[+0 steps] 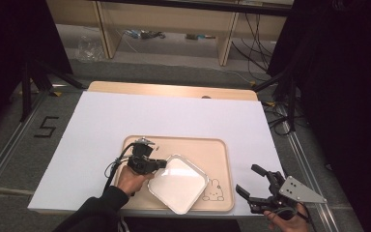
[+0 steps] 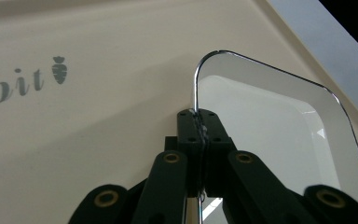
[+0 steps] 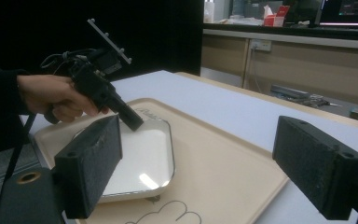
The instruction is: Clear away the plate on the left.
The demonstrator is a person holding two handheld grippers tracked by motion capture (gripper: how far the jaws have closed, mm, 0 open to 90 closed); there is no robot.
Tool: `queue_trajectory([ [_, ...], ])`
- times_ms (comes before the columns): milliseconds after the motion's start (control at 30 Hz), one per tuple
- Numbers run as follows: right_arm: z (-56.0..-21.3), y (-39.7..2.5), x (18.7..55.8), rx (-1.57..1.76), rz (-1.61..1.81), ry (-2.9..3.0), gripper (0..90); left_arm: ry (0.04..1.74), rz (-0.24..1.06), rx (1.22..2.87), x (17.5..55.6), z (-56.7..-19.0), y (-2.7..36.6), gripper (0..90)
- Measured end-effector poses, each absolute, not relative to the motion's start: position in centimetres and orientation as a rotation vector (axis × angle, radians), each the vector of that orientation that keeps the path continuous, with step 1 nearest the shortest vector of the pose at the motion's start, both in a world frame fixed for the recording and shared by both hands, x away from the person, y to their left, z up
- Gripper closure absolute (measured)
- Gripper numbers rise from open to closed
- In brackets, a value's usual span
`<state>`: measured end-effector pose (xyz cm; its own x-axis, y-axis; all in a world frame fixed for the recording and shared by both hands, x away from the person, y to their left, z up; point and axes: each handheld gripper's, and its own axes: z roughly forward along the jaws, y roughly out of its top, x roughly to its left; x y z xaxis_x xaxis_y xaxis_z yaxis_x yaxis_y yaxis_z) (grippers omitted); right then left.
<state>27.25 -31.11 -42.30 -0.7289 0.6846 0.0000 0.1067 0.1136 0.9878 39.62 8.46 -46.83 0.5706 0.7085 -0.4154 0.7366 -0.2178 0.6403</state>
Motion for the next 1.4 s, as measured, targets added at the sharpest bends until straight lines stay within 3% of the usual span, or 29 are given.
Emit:
queue_trajectory([
  [733,-42.4,-30.9,27.2,0.787,1.68,1.952,16.4,1.275,0.014,1.903,40.2,-47.7,9.4,88.0],
  [1400,-42.3,-31.2,27.2,0.766,1.66,1.943,16.5,1.215,-0.011,1.963,38.2,-46.8,11.7,82.8],
])
